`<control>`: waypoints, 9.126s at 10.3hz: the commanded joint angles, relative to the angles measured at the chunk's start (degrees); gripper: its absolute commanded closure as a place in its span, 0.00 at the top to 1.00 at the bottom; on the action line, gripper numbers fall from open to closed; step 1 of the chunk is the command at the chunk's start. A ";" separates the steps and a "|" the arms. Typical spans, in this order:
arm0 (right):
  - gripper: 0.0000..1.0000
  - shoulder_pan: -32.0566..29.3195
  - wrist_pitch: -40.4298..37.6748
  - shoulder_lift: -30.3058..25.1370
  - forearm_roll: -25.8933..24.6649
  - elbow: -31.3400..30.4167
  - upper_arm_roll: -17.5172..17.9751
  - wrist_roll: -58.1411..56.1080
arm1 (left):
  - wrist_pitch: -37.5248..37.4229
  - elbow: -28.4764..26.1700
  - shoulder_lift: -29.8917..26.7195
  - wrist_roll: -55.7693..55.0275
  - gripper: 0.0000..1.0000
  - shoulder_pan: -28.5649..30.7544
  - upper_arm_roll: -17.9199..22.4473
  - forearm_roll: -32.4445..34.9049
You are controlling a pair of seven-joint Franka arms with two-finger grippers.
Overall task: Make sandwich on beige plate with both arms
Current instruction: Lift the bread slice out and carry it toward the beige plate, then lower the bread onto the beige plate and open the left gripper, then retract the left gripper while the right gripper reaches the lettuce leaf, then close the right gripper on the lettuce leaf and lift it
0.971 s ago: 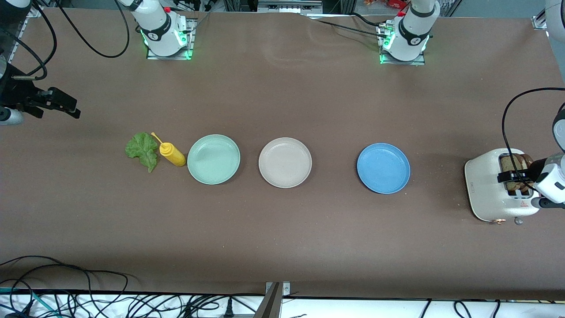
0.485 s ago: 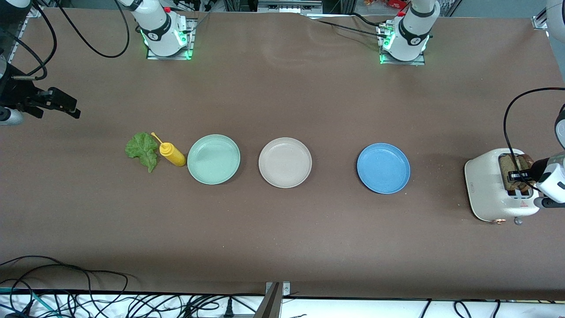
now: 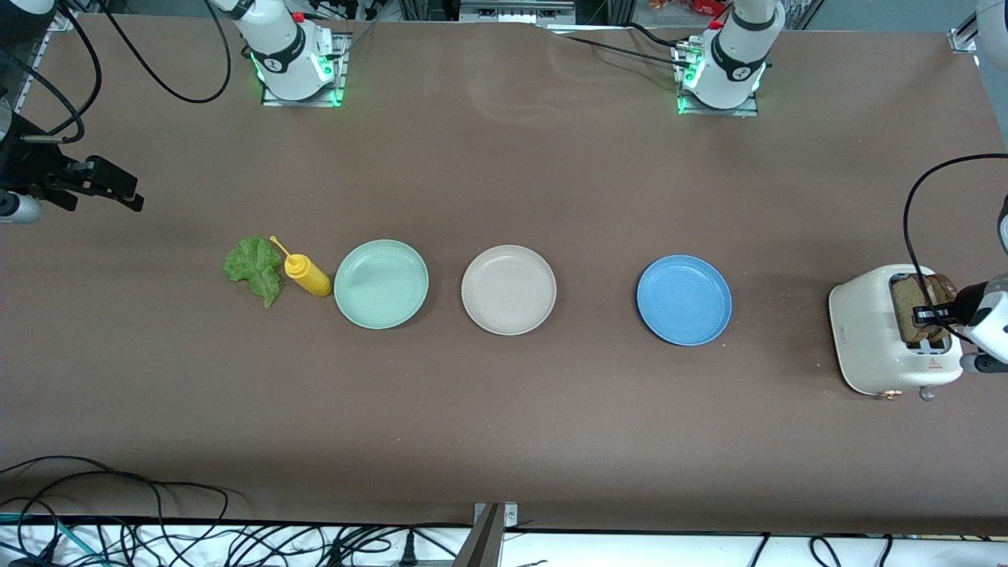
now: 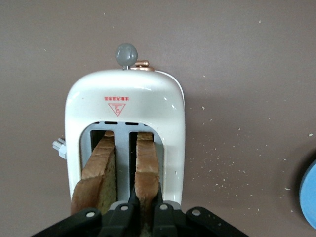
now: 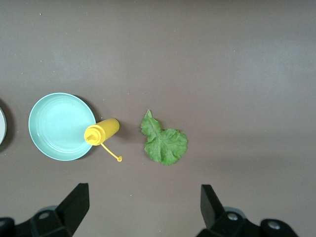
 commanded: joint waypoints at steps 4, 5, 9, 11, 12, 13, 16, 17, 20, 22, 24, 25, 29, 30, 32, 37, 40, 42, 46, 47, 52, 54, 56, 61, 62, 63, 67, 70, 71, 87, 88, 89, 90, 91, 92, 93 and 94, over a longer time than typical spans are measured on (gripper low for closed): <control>1.00 0.17 -0.73 0.07 0.77 0.61 -0.93 -0.03 | -8.64 8.82 0.33 -0.13 0.00 -1.11 -0.72 1.24; 1.00 0.17 -0.82 0.07 0.77 0.61 -0.93 0.32 | -11.63 10.40 0.33 -0.13 0.00 -2.25 -0.72 0.80; 1.00 0.17 -0.82 0.07 0.77 0.53 -0.84 0.49 | -16.04 11.12 -0.99 0.84 0.00 -3.05 -8.43 -3.74; 1.00 0.17 -0.73 0.15 0.77 0.61 -0.84 0.49 | -16.40 11.12 -0.99 -1.17 0.00 -3.05 -10.82 -12.16; 1.00 0.17 -0.73 0.24 0.77 0.61 -0.93 0.49 | -16.49 11.04 -0.73 -1.53 0.00 -3.23 -10.74 -17.60; 1.00 0.17 -0.82 0.15 0.77 0.53 -0.93 0.49 | -16.49 10.51 -0.55 -1.54 0.00 -4.01 -10.74 -21.75; 1.00 0.17 -0.82 0.07 0.77 0.53 -0.93 0.49 | -16.49 9.98 2.95 -3.46 0.00 -10.42 -10.74 -29.40; 1.00 0.17 -0.82 0.07 0.77 0.53 -0.93 0.41 | -16.49 9.81 4.01 -4.25 0.00 -11.83 -10.74 -32.48; 1.00 0.17 -0.82 0.07 0.77 0.61 -0.93 0.41 | -16.05 9.63 7.26 -13.01 0.00 -18.50 -10.74 -38.65; 1.00 0.17 -1.52 -0.20 0.77 0.70 -1.80 -0.38 | -15.61 9.80 10.59 -15.86 0.00 -20.27 -10.65 -46.36; 1.00 0.17 -1.70 -0.29 0.95 1.05 -1.81 -0.38 | -10.99 9.63 11.31 -16.13 0.00 -22.99 -10.65 -48.33; 1.00 0.17 -1.96 -0.98 0.95 1.05 -1.55 -0.47 | -7.91 9.54 12.01 -16.30 0.00 -24.83 -10.65 -49.72; 1.00 0.26 -6.71 -2.31 2.88 1.05 -1.10 -0.38 | 3.17 9.19 15.61 -20.52 0.00 -30.81 -10.65 -50.71; 1.00 0.26 -6.71 -2.31 2.88 1.14 -1.10 -0.47 | 5.20 9.19 16.66 -20.61 0.00 -32.22 -10.65 -50.71; 1.00 0.26 -6.80 -2.31 2.88 1.05 -1.28 -0.47 | 8.28 7.96 17.64 -20.61 0.00 -33.55 -10.65 -50.70; 1.00 0.26 -6.71 -2.31 2.88 1.14 -1.28 -0.39 | 11.10 6.21 18.78 -20.61 0.00 -35.13 -10.56 -50.44; 1.00 0.26 -4.96 -1.78 2.53 1.14 -1.28 0.23 | 11.55 5.85 19.13 -20.44 0.07 -35.13 -10.39 -49.92; 1.00 0.26 -3.29 -1.17 2.27 1.14 -1.37 0.23 | 11.55 5.85 20.01 -19.73 0.85 -35.05 -10.04 -49.56; 1.00 0.35 -3.19 -1.25 2.70 1.05 -1.46 0.32 | 11.55 5.85 19.84 -20.17 1.00 -34.78 -8.98 -49.47; 1.00 0.35 -3.45 -1.34 2.70 1.05 -1.46 0.32 | 11.46 5.85 19.58 -20.34 1.00 -34.52 -8.80 -49.39; 1.00 0.26 -3.81 -1.43 2.79 1.05 -1.63 0.41 | 9.44 5.94 18.96 -20.43 1.00 -32.68 -7.84 -44.21; 1.00 0.26 -3.90 -1.52 2.79 1.05 -1.63 0.41 | 8.74 5.94 17.56 -20.52 1.00 -31.98 -7.84 -39.40; 1.00 0.26 -4.07 -1.69 2.79 1.05 -1.63 0.41 | 7.25 6.20 16.41 -20.52 1.00 -30.22 -7.84 -35.86; 1.00 0.26 -4.42 -1.78 2.79 0.97 -1.63 0.32 | 0.58 6.55 13.07 -20.52 1.00 -26.79 -7.84 -25.23; 1.00 0.26 -4.34 -1.69 2.36 0.71 -1.63 0.32 | -1.00 6.55 12.37 -20.44 1.00 -25.83 -7.84 -24.00; 1.00 0.26 -4.16 -1.43 1.83 0.44 -1.72 0.32 | -2.67 6.55 11.67 -20.43 1.00 -24.86 -7.84 -21.72; 1.00 -0.61 -3.64 2.51 -1.68 -1.40 -4.88 0.49 | -9.18 6.47 7.63 -20.35 1.00 -20.91 -7.84 -13.82; 1.00 1.93 -3.55 9.72 -3.88 -2.88 -3.74 -1.97 | -12.09 6.38 4.64 -20.08 1.00 -19.06 -7.84 -6.95; 1.00 1.76 0.37 10.52 -3.80 -4.29 -3.91 -2.23 | -12.09 6.29 3.94 -20.00 1.00 -18.53 -7.84 -4.76; 1.00 1.76 43.91 25.46 2.62 -28.39 -3.13 -1.79 | -15.79 0.69 -10.20 -9.29 1.00 -11.66 -3.55 5.82; 1.00 1.67 44.96 26.07 2.62 -28.56 -3.13 -1.79 | -15.18 -3.16 -13.09 -9.01 1.00 -13.76 -1.18 3.37; 0.88 1.67 45.06 26.69 2.62 -28.48 -3.13 -1.88 | -14.56 -7.29 -16.17 -8.92 1.00 -14.91 1.28 0.04; 0.60 1.76 45.06 26.78 2.70 -28.39 -3.13 -1.79 | -14.21 -11.34 -19.50 -8.14 1.00 -16.92 4.26 -2.60; 0.42 1.76 44.89 26.70 2.62 -28.30 -3.04 -1.79 | -14.20 -13.20 -21.45 -7.69 1.00 -19.55 7.16 -2.89; 0.26 1.76 44.97 26.78 2.62 -28.21 -3.12 -1.88 | -14.29 -13.83 -22.78 -7.78 1.00 -20.10 7.71 -2.89; 0.14 1.76 44.62 26.70 2.62 -28.13 -3.13 -1.88 | -14.64 -13.84 -23.57 -7.87 1.00 -20.19 7.72 -2.98; 0.07 1.76 44.45 26.35 2.62 -28.04 -3.13 -1.79 | -14.90 -13.75 -24.71 -7.95 1.00 -20.28 7.72 -3.15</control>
